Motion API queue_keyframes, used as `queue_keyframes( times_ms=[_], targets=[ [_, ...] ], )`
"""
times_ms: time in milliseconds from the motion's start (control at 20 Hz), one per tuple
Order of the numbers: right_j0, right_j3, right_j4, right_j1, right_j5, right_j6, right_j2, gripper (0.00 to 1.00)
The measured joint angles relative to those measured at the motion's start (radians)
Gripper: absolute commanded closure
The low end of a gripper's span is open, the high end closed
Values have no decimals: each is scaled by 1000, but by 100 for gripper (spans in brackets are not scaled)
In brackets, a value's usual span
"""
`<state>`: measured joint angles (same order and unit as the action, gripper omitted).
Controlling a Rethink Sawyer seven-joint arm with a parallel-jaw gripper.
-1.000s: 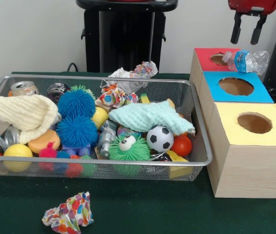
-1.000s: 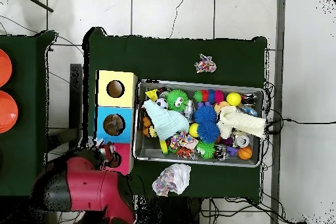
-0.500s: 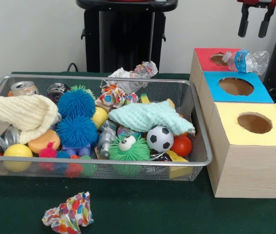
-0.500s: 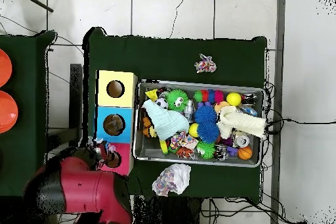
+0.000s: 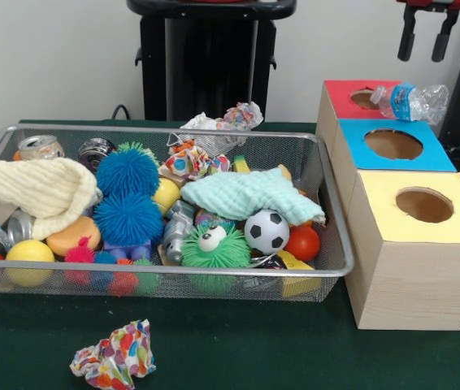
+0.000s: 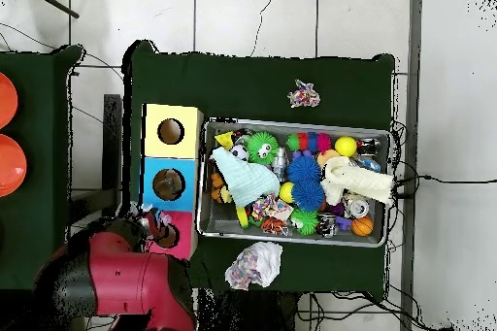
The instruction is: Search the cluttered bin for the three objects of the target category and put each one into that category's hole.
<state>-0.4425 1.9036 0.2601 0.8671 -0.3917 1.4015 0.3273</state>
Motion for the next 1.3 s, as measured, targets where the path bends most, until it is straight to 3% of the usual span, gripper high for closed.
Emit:
queue_keyframes(
  times_ms=[750,1300],
  targets=[
    [12,11,-4,0,110,0,-21,0],
    [41,75,-7,2,165,0,-61,0]
  ],
)
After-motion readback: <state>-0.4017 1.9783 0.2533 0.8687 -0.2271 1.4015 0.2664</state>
